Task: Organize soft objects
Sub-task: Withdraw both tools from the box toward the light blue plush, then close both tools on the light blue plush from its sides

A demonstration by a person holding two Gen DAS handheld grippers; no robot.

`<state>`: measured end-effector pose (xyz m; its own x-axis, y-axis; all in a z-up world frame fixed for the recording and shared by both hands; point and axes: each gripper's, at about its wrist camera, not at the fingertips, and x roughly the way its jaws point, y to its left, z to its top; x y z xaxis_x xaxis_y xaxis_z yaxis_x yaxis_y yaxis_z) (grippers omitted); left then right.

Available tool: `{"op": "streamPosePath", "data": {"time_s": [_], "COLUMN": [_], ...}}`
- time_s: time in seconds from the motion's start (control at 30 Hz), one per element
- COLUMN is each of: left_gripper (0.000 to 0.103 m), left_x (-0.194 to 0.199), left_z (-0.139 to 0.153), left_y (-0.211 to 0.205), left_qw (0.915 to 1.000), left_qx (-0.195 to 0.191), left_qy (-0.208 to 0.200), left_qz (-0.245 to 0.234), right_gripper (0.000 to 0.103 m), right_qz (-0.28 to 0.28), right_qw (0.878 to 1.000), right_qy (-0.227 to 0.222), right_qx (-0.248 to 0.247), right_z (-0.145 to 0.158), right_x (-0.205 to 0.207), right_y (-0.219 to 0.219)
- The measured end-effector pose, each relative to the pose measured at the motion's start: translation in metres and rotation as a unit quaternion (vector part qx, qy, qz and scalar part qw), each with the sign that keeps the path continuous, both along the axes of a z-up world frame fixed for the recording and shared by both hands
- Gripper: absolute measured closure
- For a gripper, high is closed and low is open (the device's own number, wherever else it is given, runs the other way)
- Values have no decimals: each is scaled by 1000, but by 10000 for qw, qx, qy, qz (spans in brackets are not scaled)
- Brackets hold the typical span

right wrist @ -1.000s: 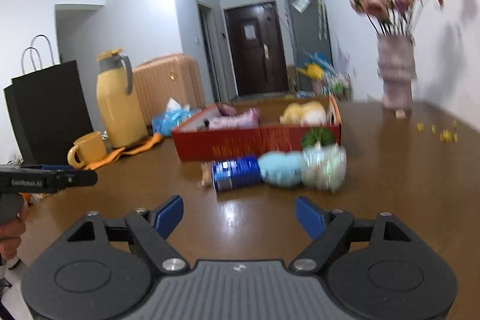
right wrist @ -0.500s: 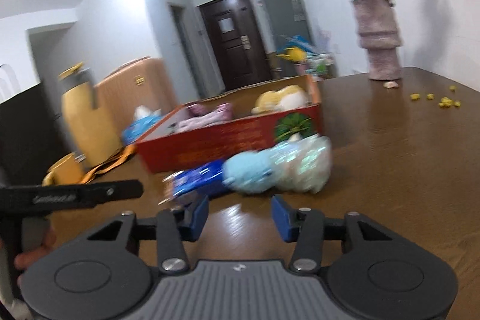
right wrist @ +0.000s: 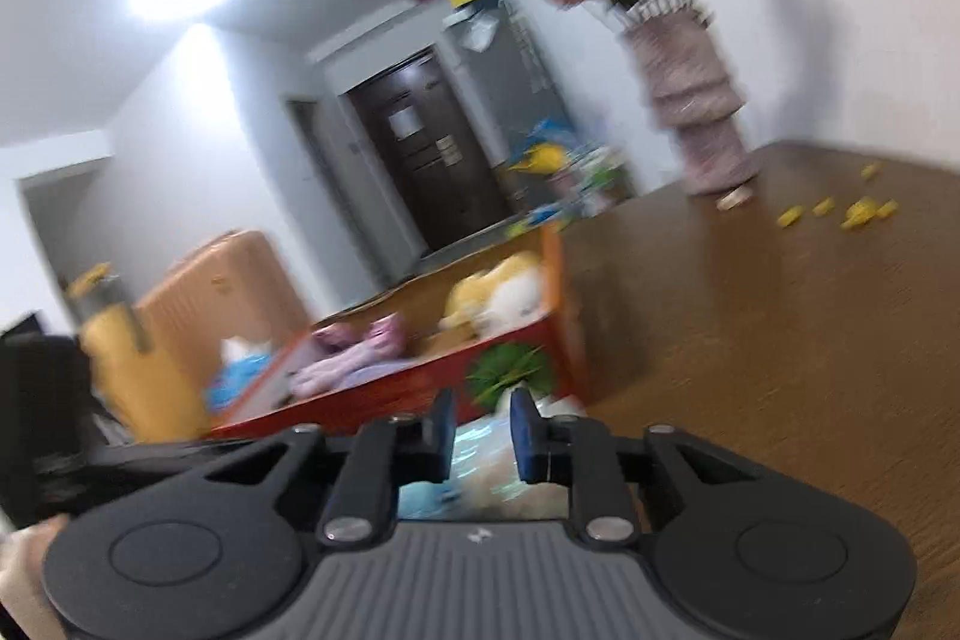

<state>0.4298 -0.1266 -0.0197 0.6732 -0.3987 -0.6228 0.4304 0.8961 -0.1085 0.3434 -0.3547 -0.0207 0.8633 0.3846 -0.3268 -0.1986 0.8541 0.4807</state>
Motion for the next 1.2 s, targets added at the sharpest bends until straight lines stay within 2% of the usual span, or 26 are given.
{"op": "streamPosePath", "data": {"time_s": [0.07,0.13,0.2,0.23,0.27,0.33,0.4,0.43,0.6,0.67,0.7,0.77,0.8,0.93,1.13,1.2], "left_gripper": [26,24,24,24,24,31,43,44,55,58,59,62,65,65,63,49], "left_x": [12,25,34,37,38,36,34,35,32,28,25,15,9,-37,-117,-138], "left_z": [-7,-9,-11,-13,-15,-16,-17,-17,-15,-12,-9,-2,2,18,11,8], "left_y": [1,4,7,9,10,15,21,23,27,24,23,24,27,41,63,72], "left_qw": [9998,9985,9952,9928,9905,9877,9840,9826,9779,9797,9811,9803,9798,9776,9755,9747], "left_qx": [-40,-265,-499,-619,-718,-898,-1113,-1178,-1406,-1336,-1311,-1385,-1444,-1640,-1666,-1754], "left_qy": [194,475,843,1022,1169,1283,1391,1436,1548,1495,1423,1406,1382,1311,1411,1374], "left_qz": [53,54,-5,-26,-47,-46,-38,-45,-46,26,54,122,113,116,255,177], "right_gripper": [86,81,53,50,50,51,56,59,61,64,68,76,76,76,75,72], "right_qz": [626,748,605,459,340,224,302,286,75,141,174,171,153,423,920,1062], "right_qw": [9975,9953,9947,9955,9961,9972,9958,9946,9897,9865,9847,9852,9871,9871,9852,9843], "right_qy": [313,519,693,703,697,678,839,920,1103,1132,1162,1129,1105,936,1097,1111], "right_qx": [33,-316,-464,-434,-413,-226,185,381,910,1179,1288,1279,1151,1226,939,873], "right_z": [-9,-18,-25,-28,-29,-31,-37,-41,-53,-57,-58,-56,-52,-36,-33,-34], "right_x": [10,17,26,30,32,38,46,50,59,62,62,59,55,20,-44,-60], "right_y": [12,28,35,34,34,29,23,19,6,5,4,5,7,5,22,29]}}
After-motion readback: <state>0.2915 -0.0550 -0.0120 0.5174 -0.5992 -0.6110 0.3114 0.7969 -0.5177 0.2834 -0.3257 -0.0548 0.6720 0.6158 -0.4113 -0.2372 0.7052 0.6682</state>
